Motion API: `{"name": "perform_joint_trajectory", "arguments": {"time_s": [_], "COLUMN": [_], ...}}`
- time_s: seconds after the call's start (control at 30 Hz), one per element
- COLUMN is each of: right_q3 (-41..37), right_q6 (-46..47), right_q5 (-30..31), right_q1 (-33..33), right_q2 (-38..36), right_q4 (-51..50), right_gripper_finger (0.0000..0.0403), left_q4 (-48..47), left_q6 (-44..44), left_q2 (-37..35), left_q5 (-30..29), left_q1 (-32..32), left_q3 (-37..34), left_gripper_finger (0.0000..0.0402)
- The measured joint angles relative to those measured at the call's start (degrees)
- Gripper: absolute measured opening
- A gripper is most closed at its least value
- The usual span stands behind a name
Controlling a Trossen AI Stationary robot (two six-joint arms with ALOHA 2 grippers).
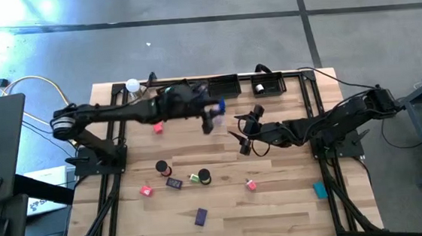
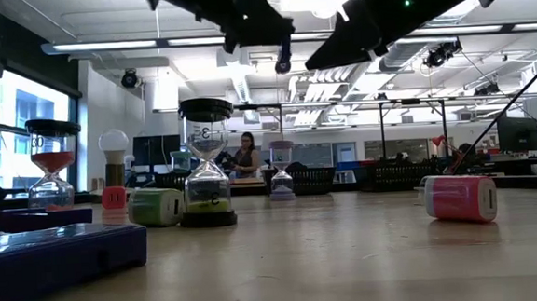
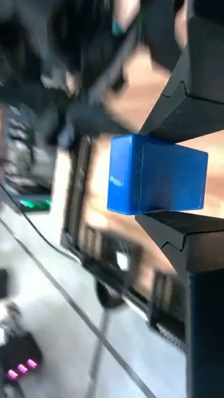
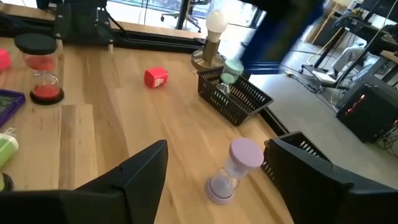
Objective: Pick & Place Office items
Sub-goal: Put the dark blue digital clock into the middle black bin
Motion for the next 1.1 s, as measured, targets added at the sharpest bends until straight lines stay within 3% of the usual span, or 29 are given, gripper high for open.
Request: {"name": "perform_joint_trajectory", "arguments": {"time_s": [0.13,0.43,0.83,1.1], "right_q3": [0.0,0.0,0.0,0.0], "right_q6": [1.5,2.2,4.0,4.0], "right_q5": [-0.1,-0.2,-0.2,-0.2], "right_q1": [0.2,1.8,1.9,1.9], "right_q2": [0.0,0.0,0.0,0.0], "right_q4": [0.1,-0.6,-3.7,-3.7], "right_gripper_finger": [0.0268,0.0268,0.0268,0.0266], "left_q4": [-9.0,-19.3,-19.5,-20.0], "left_q6": [0.1,-1.4,-3.1,-4.4], "left_q2": [4.7,19.0,27.9,31.0], "left_q5": [-0.1,0.0,1.9,3.2], "left_q1": [5.1,13.8,21.1,22.6], "left_q3": [7.7,19.2,23.8,24.0], "left_gripper_finger": [0.0145,0.0145,0.0145,0.0145]}}
